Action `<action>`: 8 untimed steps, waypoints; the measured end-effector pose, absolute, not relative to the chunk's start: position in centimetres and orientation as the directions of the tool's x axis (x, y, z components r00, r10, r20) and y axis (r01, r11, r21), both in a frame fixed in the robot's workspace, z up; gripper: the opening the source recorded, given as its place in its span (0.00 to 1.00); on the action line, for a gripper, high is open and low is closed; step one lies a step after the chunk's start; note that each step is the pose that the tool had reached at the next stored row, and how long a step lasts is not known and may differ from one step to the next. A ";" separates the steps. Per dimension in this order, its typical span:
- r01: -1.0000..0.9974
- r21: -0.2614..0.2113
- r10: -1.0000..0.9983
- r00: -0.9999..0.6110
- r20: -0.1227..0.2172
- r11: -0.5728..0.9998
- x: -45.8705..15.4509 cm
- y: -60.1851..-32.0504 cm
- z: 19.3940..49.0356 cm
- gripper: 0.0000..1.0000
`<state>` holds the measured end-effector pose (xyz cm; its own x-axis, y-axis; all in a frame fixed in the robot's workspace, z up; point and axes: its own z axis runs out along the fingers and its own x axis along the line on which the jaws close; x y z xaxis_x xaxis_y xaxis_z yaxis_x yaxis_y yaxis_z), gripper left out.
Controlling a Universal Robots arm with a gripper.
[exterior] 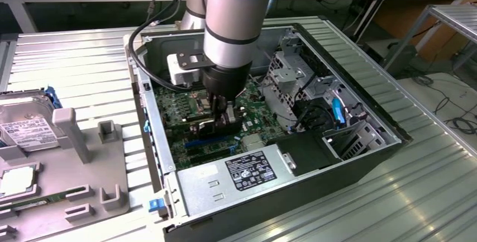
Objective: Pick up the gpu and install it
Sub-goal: 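Insert the gpu into the slot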
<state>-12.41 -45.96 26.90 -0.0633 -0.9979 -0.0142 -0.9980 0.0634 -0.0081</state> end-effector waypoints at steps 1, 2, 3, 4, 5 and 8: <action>-0.998 -0.009 -0.998 -0.063 -0.014 0.063 -12.5 -46.0 26.9 0.27; -0.998 -0.009 -0.998 -0.063 -0.014 0.063 -12.5 -46.0 26.9 0.27; -0.998 -0.009 -0.998 -0.063 -0.014 0.063 -12.5 -46.0 26.9 0.27; -0.998 -0.009 -0.998 -0.063 -0.014 0.063 -12.5 -46.0 26.9 0.27; -0.998 -0.009 -0.998 -0.063 -0.014 0.063 -12.5 -46.0 26.9 0.27; -0.998 -0.009 -0.998 -0.063 -0.014 0.063 -12.5 -45.8 26.9 0.27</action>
